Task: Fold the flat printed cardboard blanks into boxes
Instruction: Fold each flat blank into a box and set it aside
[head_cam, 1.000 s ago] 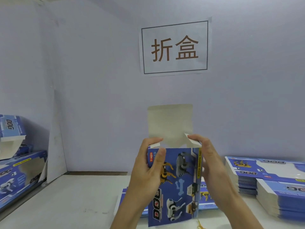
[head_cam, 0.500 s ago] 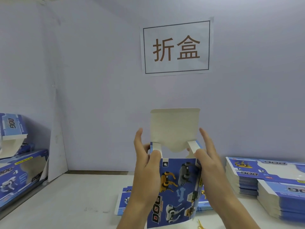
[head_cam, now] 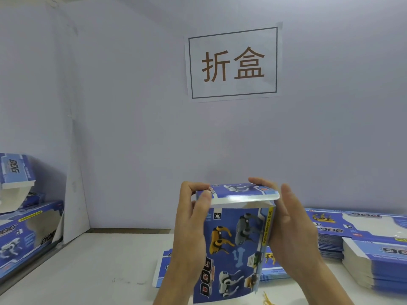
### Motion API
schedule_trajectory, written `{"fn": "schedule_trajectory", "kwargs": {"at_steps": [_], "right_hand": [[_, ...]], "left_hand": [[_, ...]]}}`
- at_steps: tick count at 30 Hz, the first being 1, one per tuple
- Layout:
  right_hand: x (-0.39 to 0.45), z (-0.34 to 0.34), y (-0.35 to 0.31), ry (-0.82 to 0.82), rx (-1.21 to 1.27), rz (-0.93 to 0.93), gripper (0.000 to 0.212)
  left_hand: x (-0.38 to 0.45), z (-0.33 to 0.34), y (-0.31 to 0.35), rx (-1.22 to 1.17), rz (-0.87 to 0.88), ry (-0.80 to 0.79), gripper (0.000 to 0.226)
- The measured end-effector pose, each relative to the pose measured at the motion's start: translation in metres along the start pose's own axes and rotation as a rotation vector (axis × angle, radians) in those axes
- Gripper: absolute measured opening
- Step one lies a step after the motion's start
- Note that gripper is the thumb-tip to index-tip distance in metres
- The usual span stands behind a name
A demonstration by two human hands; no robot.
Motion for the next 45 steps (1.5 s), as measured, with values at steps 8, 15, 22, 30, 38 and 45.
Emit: {"fn": "schedule_trajectory", "kwargs": {"at_steps": [8,15,22,30,38,45], "right_hand": [[-0.002,0.000,0.000,0.031,-0.109,-0.050,0.041],[-0.003,0.003,-0.003,0.039,-0.121,-0.054,0.036],[-0.003,0.001,-0.002,0.006,-0.064,0.016,0.024],[-0.008,0.001,-0.001,0.007,0.114,0.048,0.016],[-0.006,0.002,0.002,0.047,0.075,0.005,0.010],[-0.006,-0.004,0.003,0.008,0.097,-0.001,0.008]], "left_hand": [[0.003,0.003,0.001,0.028,0.037,-0.036,0.031],[0.002,-0.004,-0.002,0.020,0.027,-0.037,0.025],[0.004,-0.010,-0.007,-0.027,0.064,-0.068,0.021],[0.005,-0.012,-0.009,-0.149,0.025,-0.142,0.023],[0.004,-0.012,-0.008,-0.015,0.042,-0.100,0.042],[0.005,-0.011,-0.009,0.022,0.033,-0.071,0.017]]}}
Point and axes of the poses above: each hand's wrist, its own x-axis towards the middle knuckle, its own z-axis out of the palm, y = z × x, the point moved 6 cm from there along x, towards the middle knuckle, and after that the axes turned 14 degrees about x, right-handed, at the moved point
